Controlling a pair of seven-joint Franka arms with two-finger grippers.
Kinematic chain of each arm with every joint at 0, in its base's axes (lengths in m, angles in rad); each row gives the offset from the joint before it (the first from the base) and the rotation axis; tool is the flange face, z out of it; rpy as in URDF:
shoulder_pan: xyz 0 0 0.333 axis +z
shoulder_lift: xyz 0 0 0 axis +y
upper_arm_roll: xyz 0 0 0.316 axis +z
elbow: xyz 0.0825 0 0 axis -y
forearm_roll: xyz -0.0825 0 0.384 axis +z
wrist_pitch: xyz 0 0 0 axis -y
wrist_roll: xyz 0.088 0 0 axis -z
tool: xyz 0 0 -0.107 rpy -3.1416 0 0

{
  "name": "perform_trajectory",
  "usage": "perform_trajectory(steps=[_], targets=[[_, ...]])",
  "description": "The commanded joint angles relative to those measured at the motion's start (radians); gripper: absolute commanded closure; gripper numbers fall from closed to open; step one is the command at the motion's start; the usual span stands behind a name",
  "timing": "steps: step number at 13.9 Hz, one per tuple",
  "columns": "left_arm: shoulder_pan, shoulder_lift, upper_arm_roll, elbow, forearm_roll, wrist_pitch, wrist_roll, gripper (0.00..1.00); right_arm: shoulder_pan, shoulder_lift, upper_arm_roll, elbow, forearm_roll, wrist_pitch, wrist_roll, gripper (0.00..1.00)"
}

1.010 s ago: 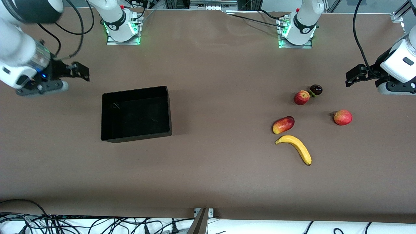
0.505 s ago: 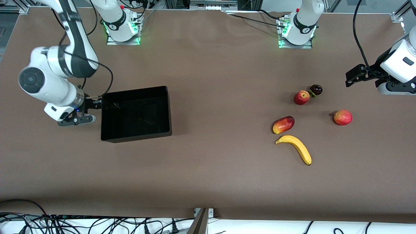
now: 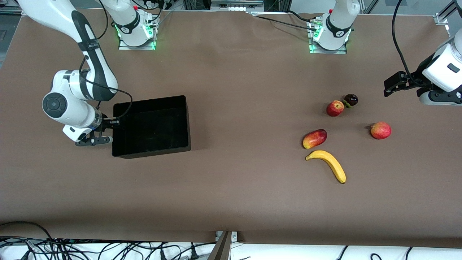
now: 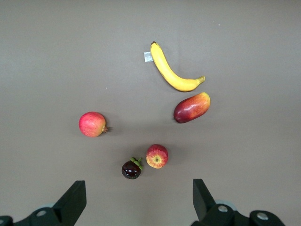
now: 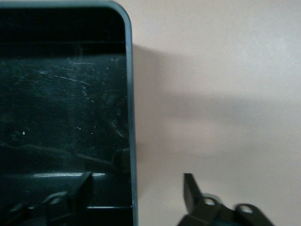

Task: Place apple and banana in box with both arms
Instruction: 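Move the right gripper down to the black box's side wall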

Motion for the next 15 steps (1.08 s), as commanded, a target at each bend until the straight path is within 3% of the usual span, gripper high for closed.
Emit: perform_trajectory(steps=[1,2,6,8,11,15], targets=[[-0.002,0.016,0.002,0.033,-0.009,-0.026,0.018,0.00,-0.014,0.017,0.009,-0.002,0.028,0.013,0.003,0.87],[-0.002,0.015,0.002,0.033,-0.009,-0.026,0.018,0.00,-0.014,0.017,0.009,-0.001,0.039,0.010,0.004,1.00],[-0.002,0.015,0.002,0.033,-0.009,-0.026,0.019,0.00,-0.012,0.005,0.015,0.038,0.053,-0.026,0.004,1.00],[-0.002,0.015,0.002,0.033,-0.009,-0.027,0.019,0.00,-0.003,0.005,0.024,0.132,0.056,-0.142,0.009,1.00],[-0.002,0.015,0.002,0.033,-0.009,-0.027,0.019,0.00,0.015,0.011,0.063,0.277,0.148,-0.301,0.029,1.00],[-0.002,0.015,0.002,0.033,-0.009,-0.027,0.019,0.00,0.164,0.019,0.066,0.312,0.191,-0.307,0.271,1.00]])
